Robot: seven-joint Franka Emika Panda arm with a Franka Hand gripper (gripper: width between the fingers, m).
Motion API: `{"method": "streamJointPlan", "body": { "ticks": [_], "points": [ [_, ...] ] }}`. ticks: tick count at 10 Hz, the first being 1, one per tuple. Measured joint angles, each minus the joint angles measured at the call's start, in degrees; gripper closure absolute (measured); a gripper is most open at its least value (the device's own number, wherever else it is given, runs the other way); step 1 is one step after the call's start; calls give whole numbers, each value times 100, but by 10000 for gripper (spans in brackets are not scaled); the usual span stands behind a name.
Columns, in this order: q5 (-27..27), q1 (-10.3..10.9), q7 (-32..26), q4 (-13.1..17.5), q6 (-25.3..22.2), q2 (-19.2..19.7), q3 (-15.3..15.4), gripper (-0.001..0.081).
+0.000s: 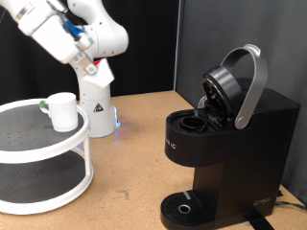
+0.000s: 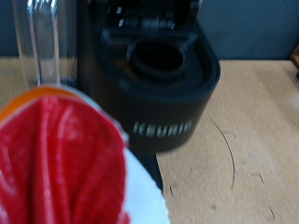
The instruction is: Make a cup of coffee with the keurig machine
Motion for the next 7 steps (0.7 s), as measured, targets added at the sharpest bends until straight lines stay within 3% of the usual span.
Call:
{"method": "streamJointPlan", "body": {
  "ticks": [2, 4, 5, 7],
  "points": [
    [179, 259, 214, 303, -462, 221, 40, 738],
    [187, 394, 494, 570, -613, 489, 162, 738],
    [187, 392, 480, 562, -613, 488, 151, 738],
    [781, 468, 427, 598, -750, 490, 89, 738]
  ]
}}
